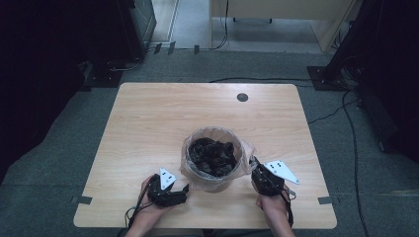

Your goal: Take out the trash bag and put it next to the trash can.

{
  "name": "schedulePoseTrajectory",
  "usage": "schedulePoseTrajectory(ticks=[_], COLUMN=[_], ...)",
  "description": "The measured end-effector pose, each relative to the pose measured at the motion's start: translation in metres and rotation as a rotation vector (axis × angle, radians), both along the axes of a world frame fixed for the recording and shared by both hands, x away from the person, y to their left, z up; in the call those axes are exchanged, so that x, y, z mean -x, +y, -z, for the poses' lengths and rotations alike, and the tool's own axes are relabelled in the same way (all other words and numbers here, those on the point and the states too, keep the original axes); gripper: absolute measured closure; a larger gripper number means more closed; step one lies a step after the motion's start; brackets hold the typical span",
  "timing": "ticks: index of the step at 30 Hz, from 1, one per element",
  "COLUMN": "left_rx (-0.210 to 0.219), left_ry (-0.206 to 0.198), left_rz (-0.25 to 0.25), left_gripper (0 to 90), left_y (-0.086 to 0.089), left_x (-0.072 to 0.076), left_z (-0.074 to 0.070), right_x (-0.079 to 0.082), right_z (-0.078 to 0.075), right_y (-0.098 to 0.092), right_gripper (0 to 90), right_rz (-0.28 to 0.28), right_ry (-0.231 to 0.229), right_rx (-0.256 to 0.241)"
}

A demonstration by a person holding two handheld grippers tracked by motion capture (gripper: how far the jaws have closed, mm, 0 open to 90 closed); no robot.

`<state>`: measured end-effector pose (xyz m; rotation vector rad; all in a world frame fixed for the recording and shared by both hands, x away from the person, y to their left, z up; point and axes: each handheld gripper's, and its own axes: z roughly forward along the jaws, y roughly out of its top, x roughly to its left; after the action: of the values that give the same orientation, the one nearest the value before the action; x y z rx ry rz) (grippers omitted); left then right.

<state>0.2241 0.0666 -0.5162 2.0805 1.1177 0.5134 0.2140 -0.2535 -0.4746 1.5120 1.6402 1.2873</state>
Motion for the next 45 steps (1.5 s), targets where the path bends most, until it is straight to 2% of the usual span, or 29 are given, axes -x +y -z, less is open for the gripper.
schedulePoseTrajectory(ticks=[9, 11, 14, 18, 21, 23, 27, 28, 30, 31, 33, 34, 36, 37, 39, 43, 44, 45], left_rx=[0.043, 0.042, 0.045, 0.071, 0.104, 0.145, 0.177, 0.183, 0.205, 0.214, 0.218, 0.22, 0.216, 0.212, 0.196, 0.2, 0.202, 0.21], left_ry=[-0.087, -0.13, -0.163, -0.228, -0.254, -0.261, -0.285, -0.293, -0.303, -0.314, -0.324, -0.34, -0.378, -0.396, -0.433, -0.45, -0.453, -0.448], left_rz=[-0.014, -0.022, -0.031, -0.04, -0.031, -0.027, -0.039, -0.04, -0.04, -0.039, -0.043, -0.053, -0.058, -0.059, -0.054, -0.02, -0.008, 0.007], left_gripper=[20.6, 23.9, 26.8, 47.0, 64.7, 76.4, 87.8, 89.6, 90.0, 90.0, 90.0, 90.0, 90.0, 90.0, 90.0, 90.0, 90.0, 90.0], left_y=[-0.004, -0.007, -0.011, -0.013, -0.013, -0.01, -0.006, -0.005, -0.003, -0.002, -0.002, -0.003, -0.006, -0.008, -0.012, -0.02, -0.023, -0.025], left_x=[0.0, 0.0, -0.001, 0.001, 0.003, 0.004, 0.008, 0.008, 0.009, 0.01, 0.011, 0.012, 0.015, 0.017, 0.02, 0.018, 0.016, 0.014], left_z=[-0.009, -0.011, -0.015, -0.021, -0.027, -0.033, -0.047, -0.052, -0.062, -0.072, -0.077, -0.082, -0.092, -0.097, -0.105, -0.123, -0.128, -0.134], right_x=[0.0, 0.0, 0.001, 0.0, 0.001, 0.002, 0.003, 0.004, 0.005, 0.006, 0.007, 0.008, 0.008, 0.009, 0.009, 0.003, 0.0, 0.0], right_z=[0.005, 0.004, 0.004, 0.003, 0.001, -0.003, -0.015, -0.022, -0.026, -0.035, -0.039, -0.049, -0.053, -0.061, -0.065, -0.081, -0.091, -0.091], right_y=[0.0, 0.002, 0.002, 0.001, 0.002, 0.003, 0.007, 0.01, 0.012, 0.016, 0.017, 0.021, 0.022, 0.025, 0.026, 0.034, 0.039, 0.039], right_gripper=[88.8, 88.6, 88.6, 88.7, 89.0, 89.1, 89.2, 89.3, 89.5, 89.7, 89.8, 90.0, 90.0, 90.0, 90.0, 90.0, 90.0, 90.0], right_rz=[-0.007, -0.013, -0.014, -0.014, -0.02, -0.027, -0.041, -0.048, -0.051, -0.052, -0.054, -0.051, -0.042, -0.048, -0.049, -0.081, -0.109, -0.109], right_ry=[0.019, 0.013, 0.011, 0.007, -0.004, -0.016, -0.05, -0.073, -0.086, -0.113, -0.126, -0.151, -0.166, -0.195, -0.206, -0.227, -0.239, -0.239], right_rx=[-0.006, -0.001, -0.001, -0.003, -0.001, -0.005, -0.015, -0.015, -0.012, -0.003, 0.003, 0.013, 0.028, 0.037, 0.047, 0.063, 0.069, 0.069])
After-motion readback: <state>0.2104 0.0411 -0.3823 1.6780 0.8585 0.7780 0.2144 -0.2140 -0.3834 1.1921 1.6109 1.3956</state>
